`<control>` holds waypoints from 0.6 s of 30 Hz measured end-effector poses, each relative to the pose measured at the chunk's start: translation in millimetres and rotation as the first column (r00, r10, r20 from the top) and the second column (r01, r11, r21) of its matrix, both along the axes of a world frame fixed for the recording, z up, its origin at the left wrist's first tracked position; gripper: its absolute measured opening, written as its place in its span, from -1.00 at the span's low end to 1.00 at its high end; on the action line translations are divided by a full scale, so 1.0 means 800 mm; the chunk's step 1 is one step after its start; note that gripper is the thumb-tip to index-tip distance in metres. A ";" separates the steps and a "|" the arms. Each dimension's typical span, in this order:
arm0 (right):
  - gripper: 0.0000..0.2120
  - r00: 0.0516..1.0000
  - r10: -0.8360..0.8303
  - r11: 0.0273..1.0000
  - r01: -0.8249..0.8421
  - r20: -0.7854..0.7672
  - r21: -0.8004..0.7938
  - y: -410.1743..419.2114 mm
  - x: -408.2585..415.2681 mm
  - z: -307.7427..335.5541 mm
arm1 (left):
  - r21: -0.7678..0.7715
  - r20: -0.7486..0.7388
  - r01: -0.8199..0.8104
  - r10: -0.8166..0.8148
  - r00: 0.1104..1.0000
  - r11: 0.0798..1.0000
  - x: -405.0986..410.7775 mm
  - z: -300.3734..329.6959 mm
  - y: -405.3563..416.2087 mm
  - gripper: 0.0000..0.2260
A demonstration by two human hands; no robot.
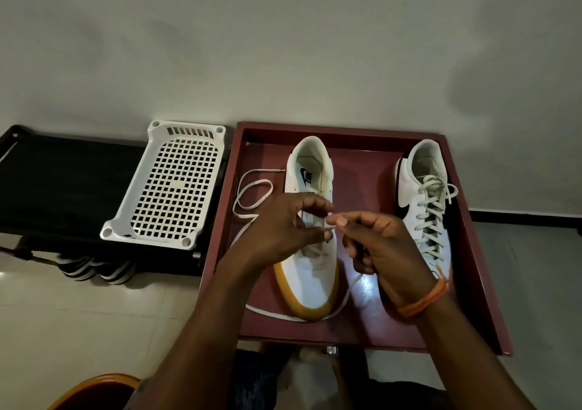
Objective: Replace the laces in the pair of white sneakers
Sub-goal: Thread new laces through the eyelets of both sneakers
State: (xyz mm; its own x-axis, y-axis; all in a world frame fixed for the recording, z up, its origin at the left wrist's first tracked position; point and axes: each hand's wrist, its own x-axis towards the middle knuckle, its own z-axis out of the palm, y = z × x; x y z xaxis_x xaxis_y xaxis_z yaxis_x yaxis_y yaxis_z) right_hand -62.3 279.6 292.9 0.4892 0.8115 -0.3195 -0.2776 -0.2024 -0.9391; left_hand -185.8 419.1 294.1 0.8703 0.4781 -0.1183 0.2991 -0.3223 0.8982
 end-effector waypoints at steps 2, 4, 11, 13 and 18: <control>-0.83 0.999 -0.027 1.000 0.028 -0.047 0.005 -0.002 0.004 0.002 | -0.093 -0.004 0.025 -0.026 1.000 0.995 0.003 -0.001 -0.003 -0.82; -0.84 0.995 -0.053 0.999 0.052 -0.080 -0.014 -0.005 0.010 0.000 | -0.147 -0.002 0.035 -0.035 0.999 0.989 0.003 0.002 -0.003 -0.86; -0.84 0.943 -0.110 0.993 0.116 -0.314 0.000 -0.022 0.048 0.005 | -0.185 -0.087 -0.081 0.066 0.994 0.979 -0.015 0.016 0.013 -0.79; -0.85 0.908 -0.143 0.986 0.165 -0.394 0.023 -0.029 0.062 0.006 | -0.004 -0.172 -0.200 0.197 0.965 0.980 -0.023 0.002 0.027 -0.72; -0.85 0.895 -0.194 0.976 0.217 -0.402 0.011 -0.039 0.083 0.013 | 0.209 -0.439 -0.199 0.274 0.856 0.957 -0.041 -0.026 0.041 -0.67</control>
State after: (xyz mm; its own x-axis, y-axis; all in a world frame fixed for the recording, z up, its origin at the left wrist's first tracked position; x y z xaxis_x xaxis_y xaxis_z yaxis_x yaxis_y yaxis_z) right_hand 3.8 248.0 303.4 0.4892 0.7282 -0.4800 -0.6590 -0.0519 -0.7503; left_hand -218.8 451.7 273.1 0.5928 0.7070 -0.3857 0.7493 -0.3087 0.5858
